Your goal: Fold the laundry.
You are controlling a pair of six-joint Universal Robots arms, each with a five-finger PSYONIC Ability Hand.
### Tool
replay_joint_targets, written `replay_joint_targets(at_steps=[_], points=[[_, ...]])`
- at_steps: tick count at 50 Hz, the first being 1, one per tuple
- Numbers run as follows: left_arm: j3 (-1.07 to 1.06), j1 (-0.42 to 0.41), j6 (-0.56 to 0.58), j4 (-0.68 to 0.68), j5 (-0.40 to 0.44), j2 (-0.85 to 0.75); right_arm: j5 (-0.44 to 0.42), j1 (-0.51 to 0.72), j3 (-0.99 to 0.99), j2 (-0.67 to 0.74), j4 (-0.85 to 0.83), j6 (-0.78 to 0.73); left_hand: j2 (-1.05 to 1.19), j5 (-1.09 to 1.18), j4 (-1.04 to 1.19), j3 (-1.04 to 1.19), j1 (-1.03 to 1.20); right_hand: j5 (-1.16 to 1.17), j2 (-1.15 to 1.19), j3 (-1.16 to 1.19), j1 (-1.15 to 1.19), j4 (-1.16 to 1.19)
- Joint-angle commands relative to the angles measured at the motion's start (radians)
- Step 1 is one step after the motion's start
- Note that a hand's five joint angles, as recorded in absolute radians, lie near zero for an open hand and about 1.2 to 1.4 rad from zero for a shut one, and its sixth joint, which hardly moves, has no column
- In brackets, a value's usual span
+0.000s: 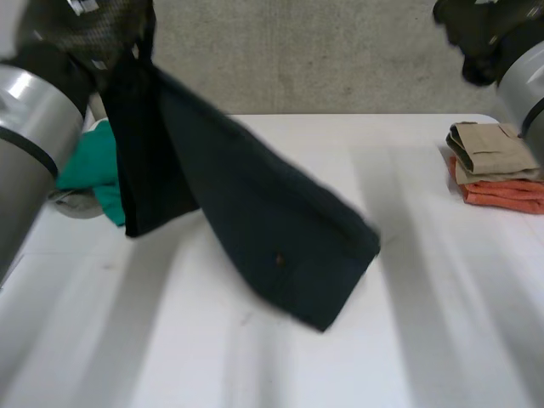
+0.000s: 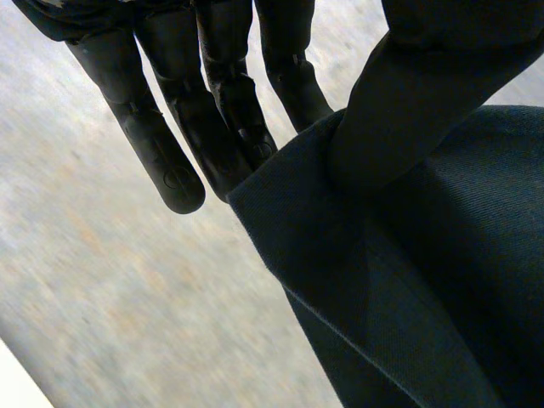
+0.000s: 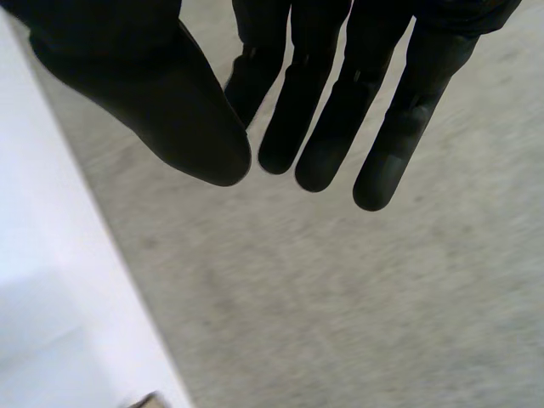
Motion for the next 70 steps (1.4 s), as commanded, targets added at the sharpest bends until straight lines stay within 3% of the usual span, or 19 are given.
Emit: replay_joint_targets(at_steps=[1, 3, 6, 15, 19, 24, 26, 29, 30, 31, 33, 37, 41, 46, 50, 60, 70], points=[[-0.052, -0.008, 0.003, -0.006, -0.001, -0.104, 0.031, 0.016, 0.07, 0.102, 0.074, 0.223, 0.202, 0.249, 0.2, 0.204, 0.246, -0.611, -0.599, -0.604, -0.581, -0.61], [-0.058, -0.008, 0.0, -0.008, -0.001, -0.12, 0.028, 0.015, 0.119, 0.103, 0.082, 0.361, 0.202, 0.249, 0.2, 0.204, 0.246, -0.978, -0.965, -0.971, -0.948, -0.977], [-0.071, -0.008, -0.002, -0.005, 0.002, -0.12, 0.011, 0.013, 0.162, 0.105, 0.111, 0.475, 0.202, 0.249, 0.2, 0.204, 0.246, -0.978, -0.965, -0.971, -0.948, -0.977], [-0.097, -0.008, 0.002, -0.005, 0.007, -0.109, -0.213, 0.001, 0.309, 0.128, 0.278, 0.743, 0.202, 0.249, 0.2, 0.204, 0.246, -0.978, -0.965, -0.971, -0.948, -0.977], [-0.095, -0.008, 0.0, -0.005, 0.007, -0.103, -0.256, 0.01, 0.348, 0.177, 0.214, 0.872, 0.202, 0.249, 0.2, 0.204, 0.246, -0.978, -0.965, -0.971, -0.948, -0.977], [-0.094, -0.011, -0.002, -0.003, 0.007, -0.097, -0.244, 0.035, 0.337, 0.316, 0.058, 0.92, 0.202, 0.249, 0.2, 0.204, 0.246, -0.956, -0.943, -0.949, -0.926, -0.955], [-0.094, -0.013, 0.0, -0.005, 0.005, -0.095, -0.239, 0.064, 0.311, 0.361, 0.024, 0.919, 0.202, 0.249, 0.2, 0.204, 0.246, -0.862, -0.85, -0.855, -0.832, -0.861], [-0.095, -0.022, 0.002, -0.005, 0.002, -0.083, -0.215, 0.119, 0.244, 0.421, 0.01, 0.914, 0.202, 0.249, 0.2, 0.204, 0.246, -0.391, -0.378, -0.384, -0.361, -0.389], [-0.097, -0.023, 0.002, -0.005, 0.002, -0.08, -0.207, 0.127, 0.228, 0.428, 0.01, 0.913, 0.202, 0.249, 0.2, 0.204, 0.246, -0.218, -0.205, -0.211, -0.188, -0.216], [-0.098, -0.025, 0.0, -0.006, 0.001, -0.074, -0.19, 0.131, 0.208, 0.428, 0.01, 0.913, 0.202, 0.249, 0.2, 0.204, 0.246, 0.159, 0.172, 0.166, 0.189, 0.16], [-0.103, -0.025, 0.0, -0.006, 0.001, -0.068, -0.172, 0.133, 0.194, 0.422, 0.01, 0.911, 0.202, 0.249, 0.2, 0.204, 0.246, 0.244, 0.257, 0.251, 0.274, 0.245], [-0.108, -0.026, 0.003, -0.006, 0.001, -0.031, -0.155, 0.113, 0.176, 0.352, 0.028, 0.853, 0.202, 0.249, 0.2, 0.204, 0.246, 0.244, 0.257, 0.251, 0.274, 0.245], [-0.101, -0.022, 0.0, -0.006, 0.001, 0.028, -0.156, 0.04, 0.164, 0.153, 0.08, 0.66, 0.202, 0.249, 0.2, 0.204, 0.246, 0.244, 0.257, 0.251, 0.274, 0.245], [-0.079, -0.017, 0.0, -0.011, -0.001, 0.116, -0.138, -0.043, 0.092, -0.062, 0.185, 0.309, 0.202, 0.249, 0.2, 0.204, 0.246, 0.244, 0.257, 0.251, 0.274, 0.245], [-0.065, -0.016, 0.0, -0.023, -0.001, 0.143, -0.118, -0.063, 0.024, -0.133, 0.246, 0.219, 0.202, 0.249, 0.2, 0.204, 0.246, 0.244, 0.257, 0.251, 0.274, 0.245], [-0.131, -0.013, -0.005, -0.137, 0.007, 0.072, -0.124, -0.057, -0.001, -0.084, 0.358, 0.095, 0.202, 0.249, 0.2, 0.204, 0.246, 0.244, 0.257, 0.251, 0.274, 0.245], [0.01, -0.02, 0.006, -0.013, 0.013, -0.303, -0.113, -0.05, -0.059, 0.261, 0.259, 0.086, 0.202, 0.249, 0.2, 0.204, 0.246, 0.244, 0.257, 0.251, 0.274, 0.245]])
